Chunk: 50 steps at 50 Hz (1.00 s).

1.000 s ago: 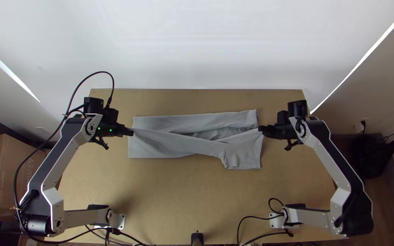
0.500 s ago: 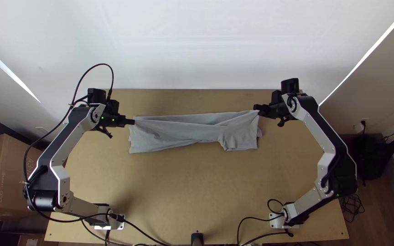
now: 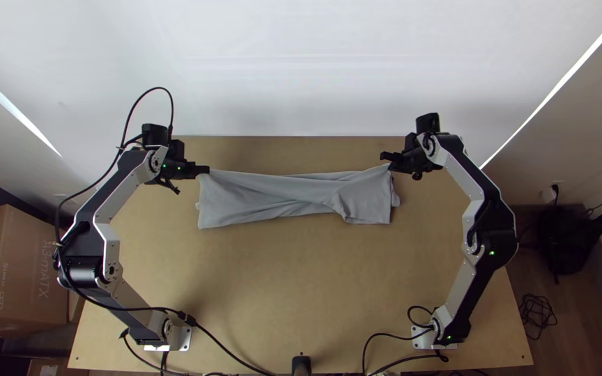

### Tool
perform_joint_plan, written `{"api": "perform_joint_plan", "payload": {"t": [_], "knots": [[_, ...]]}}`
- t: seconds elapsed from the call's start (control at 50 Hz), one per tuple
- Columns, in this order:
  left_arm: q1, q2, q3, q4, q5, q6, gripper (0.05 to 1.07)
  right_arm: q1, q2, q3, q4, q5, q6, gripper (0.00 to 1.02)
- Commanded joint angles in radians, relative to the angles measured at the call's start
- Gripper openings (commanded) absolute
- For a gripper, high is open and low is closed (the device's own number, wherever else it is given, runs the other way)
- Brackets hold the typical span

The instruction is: Fold the t-shirt

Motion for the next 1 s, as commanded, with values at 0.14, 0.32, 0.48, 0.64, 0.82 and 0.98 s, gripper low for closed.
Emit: {"api": "perform_joint_plan", "payload": {"t": [0.14,0.32,0.48,0.64,0.82,0.98], "knots": [[0.008,0.037,-0.022,0.032,0.018,-0.009,0.93,-0.038,0.058,0.072,0.005,0.081,0.013,0.99],[0.097,-0.011,-0.076,0.054,0.176,-0.026,1.02,-0.091,-0.024,0.069,0.03,0.072,0.052,0.99],[0.186,-0.037,-0.119,0.032,0.345,-0.022,1.02,-0.128,-0.114,0.048,0.025,-0.018,0.069,0.99],[0.252,-0.004,-0.124,-0.063,0.518,0.041,1.02,-0.159,-0.172,0.048,-0.01,-0.205,0.132,0.99],[0.276,0.029,-0.154,-0.135,0.561,0.12,1.02,-0.205,-0.195,0.049,-0.038,-0.485,0.269,0.99],[0.276,0.06,-0.176,-0.144,0.561,0.152,1.02,-0.23,-0.22,0.04,-0.039,-0.687,0.362,0.99]]}}
